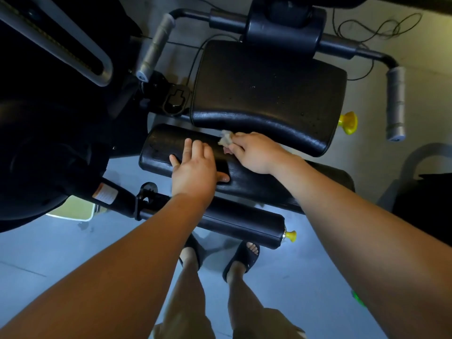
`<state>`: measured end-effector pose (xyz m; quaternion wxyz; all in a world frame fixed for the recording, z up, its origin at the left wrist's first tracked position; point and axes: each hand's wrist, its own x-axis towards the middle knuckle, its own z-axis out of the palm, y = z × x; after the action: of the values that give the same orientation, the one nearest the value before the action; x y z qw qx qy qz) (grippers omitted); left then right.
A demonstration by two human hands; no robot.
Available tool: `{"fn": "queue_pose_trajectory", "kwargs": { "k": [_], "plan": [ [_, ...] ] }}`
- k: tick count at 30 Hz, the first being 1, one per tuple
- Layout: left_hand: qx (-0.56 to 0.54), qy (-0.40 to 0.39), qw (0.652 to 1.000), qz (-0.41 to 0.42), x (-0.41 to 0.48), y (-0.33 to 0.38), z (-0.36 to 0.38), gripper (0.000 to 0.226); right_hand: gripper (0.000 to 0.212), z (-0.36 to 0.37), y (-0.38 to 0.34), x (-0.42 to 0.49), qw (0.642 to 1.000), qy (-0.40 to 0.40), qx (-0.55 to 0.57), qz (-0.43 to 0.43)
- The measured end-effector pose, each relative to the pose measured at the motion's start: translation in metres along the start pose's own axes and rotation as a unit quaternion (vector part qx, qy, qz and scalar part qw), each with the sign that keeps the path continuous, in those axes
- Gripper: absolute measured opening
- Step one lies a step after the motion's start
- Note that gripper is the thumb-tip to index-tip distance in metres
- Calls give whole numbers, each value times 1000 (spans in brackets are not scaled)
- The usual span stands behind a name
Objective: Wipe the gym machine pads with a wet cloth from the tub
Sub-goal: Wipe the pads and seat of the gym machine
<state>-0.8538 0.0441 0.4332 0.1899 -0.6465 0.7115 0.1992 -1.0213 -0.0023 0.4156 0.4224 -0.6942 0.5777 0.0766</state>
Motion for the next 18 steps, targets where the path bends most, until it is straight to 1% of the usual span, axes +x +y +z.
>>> {"fn": "queue_pose_trajectory", "kwargs": {
  "k": [4, 7, 10, 14, 16, 18],
  "plan": [
    [18, -5, 1000, 2, 0, 0, -1, 95, 42, 1, 22, -21, 999, 25, -23, 23],
    [21, -4, 1000, 11, 0, -1, -4, 92, 39, 1, 29, -31, 997, 48, 17, 51],
    [25, -3, 999, 27, 0, -7, -9, 90, 38, 2, 14, -15, 996, 35, 8, 85],
    [19, 0, 999, 43, 0, -12, -15, 86, 48, 12, -14, 0, 996, 22, 38, 72],
    [17, -2, 999, 50, 2, -14, -17, 83, 48, 14, -14, -6, 996, 29, 27, 85],
    [14, -13, 998, 51, 2, -11, -18, 81, 46, 14, -8, -20, 992, 48, -7, 117]
  ]
}}
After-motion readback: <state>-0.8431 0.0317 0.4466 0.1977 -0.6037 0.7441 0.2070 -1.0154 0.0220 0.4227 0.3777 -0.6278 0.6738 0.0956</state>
